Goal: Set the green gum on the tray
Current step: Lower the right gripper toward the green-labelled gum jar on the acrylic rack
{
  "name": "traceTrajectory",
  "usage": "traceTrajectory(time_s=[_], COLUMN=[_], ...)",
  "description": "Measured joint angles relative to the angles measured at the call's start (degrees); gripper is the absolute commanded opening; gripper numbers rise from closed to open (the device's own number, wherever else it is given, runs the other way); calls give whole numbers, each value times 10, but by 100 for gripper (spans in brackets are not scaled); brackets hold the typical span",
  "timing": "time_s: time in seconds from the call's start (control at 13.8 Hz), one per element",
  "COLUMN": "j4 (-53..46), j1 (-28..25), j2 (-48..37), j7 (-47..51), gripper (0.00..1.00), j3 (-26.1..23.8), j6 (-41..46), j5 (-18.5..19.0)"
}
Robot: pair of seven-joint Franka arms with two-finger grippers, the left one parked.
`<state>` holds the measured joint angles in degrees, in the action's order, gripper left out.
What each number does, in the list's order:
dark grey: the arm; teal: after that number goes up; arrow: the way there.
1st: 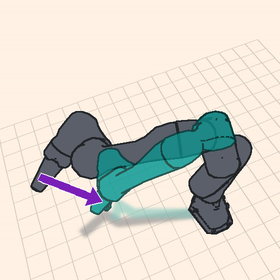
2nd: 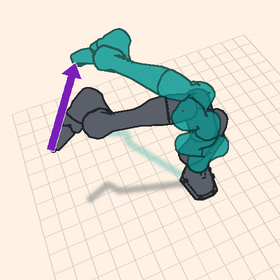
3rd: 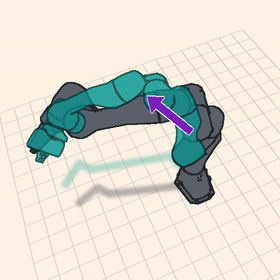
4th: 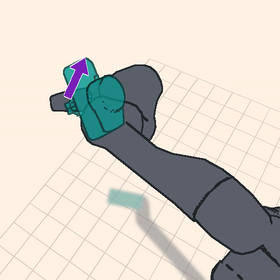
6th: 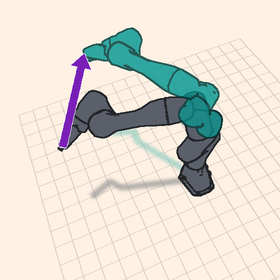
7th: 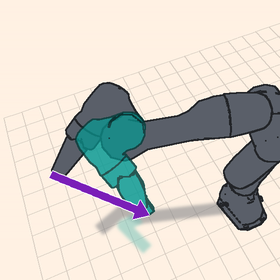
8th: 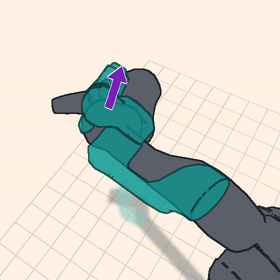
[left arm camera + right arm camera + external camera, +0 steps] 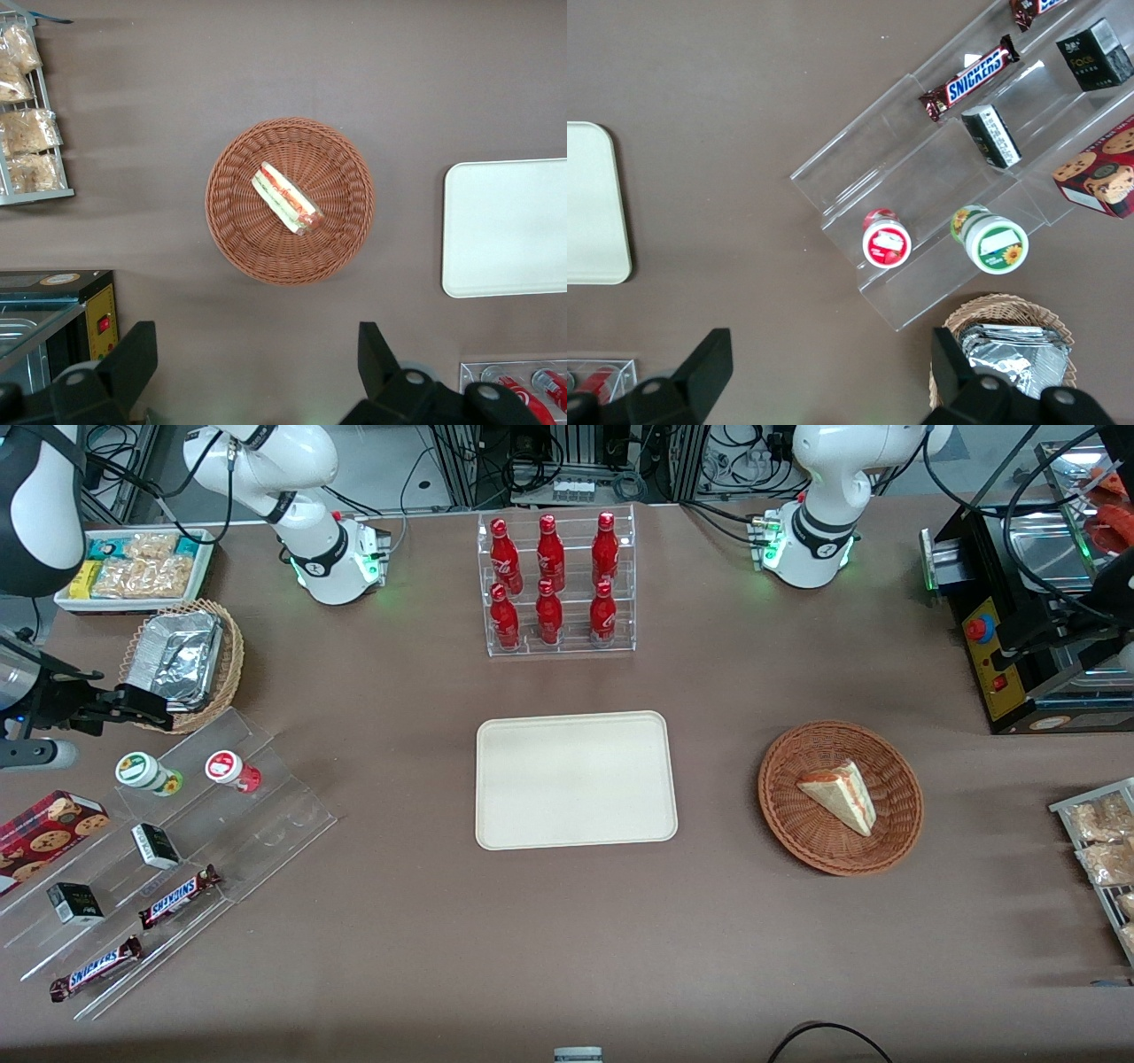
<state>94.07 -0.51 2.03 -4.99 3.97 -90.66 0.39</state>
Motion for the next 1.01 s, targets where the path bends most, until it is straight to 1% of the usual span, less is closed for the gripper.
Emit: traceTrajectory(time_s=[0.29, 0.51, 0.72, 0.87, 1.01], j4=[0, 0, 1, 4, 6], j1=[-1, 1, 10, 29, 41], j2=[0, 2, 10, 17, 21], j7=[0, -37, -137, -210, -263], gripper=[100, 100, 100, 100, 100], j3=[1, 3, 6, 7, 9], j6=[0, 3, 3, 3, 0], j5=[0, 0, 0, 0, 4])
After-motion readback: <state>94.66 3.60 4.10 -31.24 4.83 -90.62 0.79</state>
